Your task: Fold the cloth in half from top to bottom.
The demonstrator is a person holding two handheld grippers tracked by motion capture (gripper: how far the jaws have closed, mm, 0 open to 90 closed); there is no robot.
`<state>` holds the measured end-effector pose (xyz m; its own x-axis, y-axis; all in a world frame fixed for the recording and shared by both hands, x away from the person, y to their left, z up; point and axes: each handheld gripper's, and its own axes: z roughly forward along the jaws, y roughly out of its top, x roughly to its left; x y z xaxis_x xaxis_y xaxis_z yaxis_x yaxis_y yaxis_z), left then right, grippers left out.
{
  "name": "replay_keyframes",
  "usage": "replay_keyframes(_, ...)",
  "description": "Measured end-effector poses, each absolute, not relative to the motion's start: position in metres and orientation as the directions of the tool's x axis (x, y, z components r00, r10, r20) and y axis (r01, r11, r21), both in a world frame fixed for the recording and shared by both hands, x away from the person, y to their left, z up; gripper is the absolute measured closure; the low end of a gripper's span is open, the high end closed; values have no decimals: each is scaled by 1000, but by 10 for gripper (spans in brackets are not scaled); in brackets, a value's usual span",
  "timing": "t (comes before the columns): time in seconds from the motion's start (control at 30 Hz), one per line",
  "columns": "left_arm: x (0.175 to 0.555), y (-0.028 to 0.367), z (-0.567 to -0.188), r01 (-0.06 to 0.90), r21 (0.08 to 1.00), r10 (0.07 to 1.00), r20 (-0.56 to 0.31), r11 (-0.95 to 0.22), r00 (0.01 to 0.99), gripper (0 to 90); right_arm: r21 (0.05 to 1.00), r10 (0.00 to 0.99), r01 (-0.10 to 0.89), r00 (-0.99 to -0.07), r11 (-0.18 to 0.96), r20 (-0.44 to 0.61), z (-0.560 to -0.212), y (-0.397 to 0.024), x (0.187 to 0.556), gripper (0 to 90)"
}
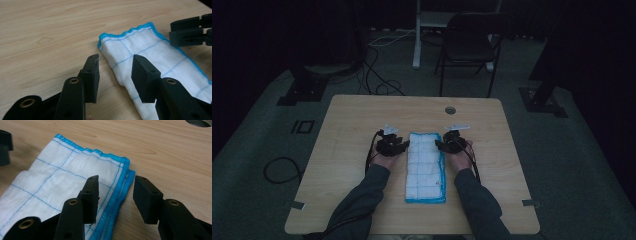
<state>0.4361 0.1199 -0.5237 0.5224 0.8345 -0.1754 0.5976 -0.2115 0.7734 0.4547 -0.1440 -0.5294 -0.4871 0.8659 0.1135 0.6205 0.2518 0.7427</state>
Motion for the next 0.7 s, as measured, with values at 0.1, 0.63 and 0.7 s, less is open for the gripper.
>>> replay_keyframes(0.1,442,116,-527,612,762,841,-174,-214,512,582,737,870,627,-480,252,110,-531,-143,457,557)
replay_keyframes(0.63,458,110,-541,637,729,847,-154,-250,509,568,705,883,664,-455,248,118,-538,-138,468,532)
replay_keyframes(0.7,457,109,-541,637,727,848,-146,-258,510,569,704,884,666,-452,247,117,-538,-138,467,536)
